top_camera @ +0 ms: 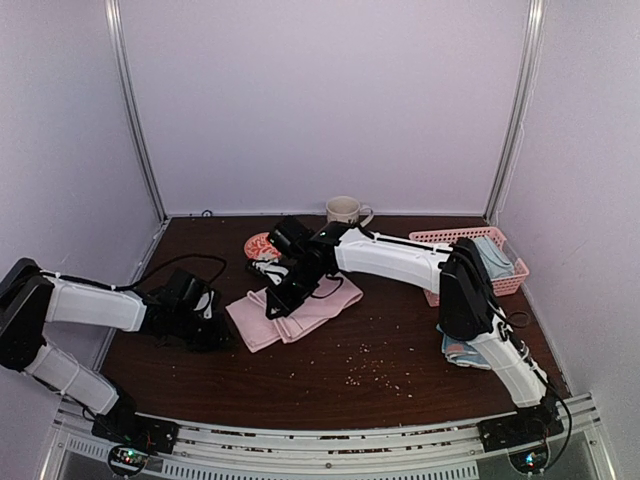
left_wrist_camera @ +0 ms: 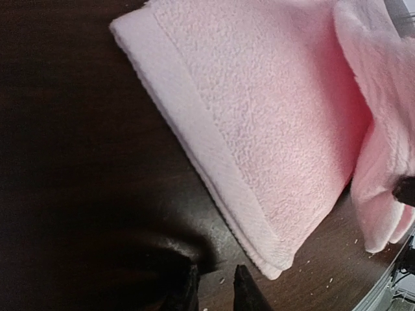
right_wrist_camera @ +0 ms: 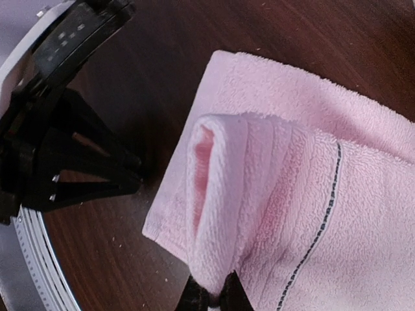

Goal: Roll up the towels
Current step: Fold the towel at the center of the board.

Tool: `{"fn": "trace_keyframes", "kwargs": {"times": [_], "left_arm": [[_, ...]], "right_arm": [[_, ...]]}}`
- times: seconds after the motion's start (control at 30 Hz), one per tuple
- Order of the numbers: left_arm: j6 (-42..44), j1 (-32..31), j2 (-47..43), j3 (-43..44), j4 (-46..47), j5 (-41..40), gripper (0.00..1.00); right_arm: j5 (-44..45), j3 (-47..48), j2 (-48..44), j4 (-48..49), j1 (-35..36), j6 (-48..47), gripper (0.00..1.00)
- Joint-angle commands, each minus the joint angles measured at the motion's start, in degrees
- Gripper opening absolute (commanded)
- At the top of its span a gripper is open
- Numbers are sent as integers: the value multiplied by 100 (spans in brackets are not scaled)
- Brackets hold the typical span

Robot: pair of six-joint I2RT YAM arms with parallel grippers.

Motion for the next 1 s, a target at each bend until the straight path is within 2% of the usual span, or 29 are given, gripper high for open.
{"fn": "trace_keyframes", "kwargs": {"times": [0.0, 0.1, 0.37, 0.57, 0.77, 0.97], "left_arm": [[-269, 40, 74, -311, 524, 205, 20], [-333, 40, 116, -411, 690, 290, 20], [-316, 46, 299, -466, 836, 342, 20], [-296, 45, 49, -425, 805, 356, 15], [103, 161, -829, -29, 98, -256, 11], [89, 330, -653, -34, -175, -242, 8]], "right_arm": [[644, 286, 236, 737, -100, 663, 0], [865, 362, 324, 888, -95, 763, 0], [550, 426, 383, 1168, -91, 1043, 0], [704, 215, -22, 1035, -117, 1004, 0], [848, 596, -7, 1105, -268, 1097, 0], [510, 852, 627, 1311, -271, 1396, 0]]}}
